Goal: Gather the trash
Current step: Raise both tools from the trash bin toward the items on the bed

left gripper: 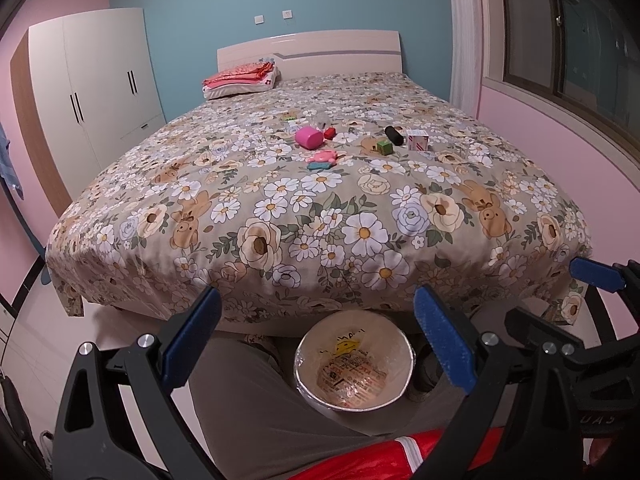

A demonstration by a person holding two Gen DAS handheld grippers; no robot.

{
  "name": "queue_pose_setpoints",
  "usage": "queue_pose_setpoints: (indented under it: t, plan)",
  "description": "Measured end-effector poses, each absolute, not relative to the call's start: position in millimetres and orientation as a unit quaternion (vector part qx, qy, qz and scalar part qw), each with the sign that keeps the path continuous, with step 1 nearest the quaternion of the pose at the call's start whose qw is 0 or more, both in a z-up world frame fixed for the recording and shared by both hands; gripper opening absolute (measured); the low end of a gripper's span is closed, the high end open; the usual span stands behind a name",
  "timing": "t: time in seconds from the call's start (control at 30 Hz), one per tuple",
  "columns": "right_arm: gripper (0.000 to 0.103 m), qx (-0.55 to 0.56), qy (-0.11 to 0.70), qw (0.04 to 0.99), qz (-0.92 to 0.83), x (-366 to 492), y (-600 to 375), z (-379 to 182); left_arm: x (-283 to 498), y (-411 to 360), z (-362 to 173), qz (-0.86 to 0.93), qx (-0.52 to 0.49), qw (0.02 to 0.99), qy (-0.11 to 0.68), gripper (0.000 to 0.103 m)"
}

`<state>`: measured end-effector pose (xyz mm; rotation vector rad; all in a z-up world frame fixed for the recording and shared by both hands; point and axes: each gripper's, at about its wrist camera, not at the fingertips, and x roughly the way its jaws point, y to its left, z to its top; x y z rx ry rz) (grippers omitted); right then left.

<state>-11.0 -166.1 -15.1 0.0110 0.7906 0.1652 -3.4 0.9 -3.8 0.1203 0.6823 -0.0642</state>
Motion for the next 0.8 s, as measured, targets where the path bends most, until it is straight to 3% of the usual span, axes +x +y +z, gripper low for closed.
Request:
queue_pose_setpoints:
  t: [0.8]
  plan:
    - [0.100,0.000,0.378,0.922,0.078,-8.3,-165.4,-7.2,7.7,-1.1,-7.3,-0.053,0.053,0.936,0.343,0.095]
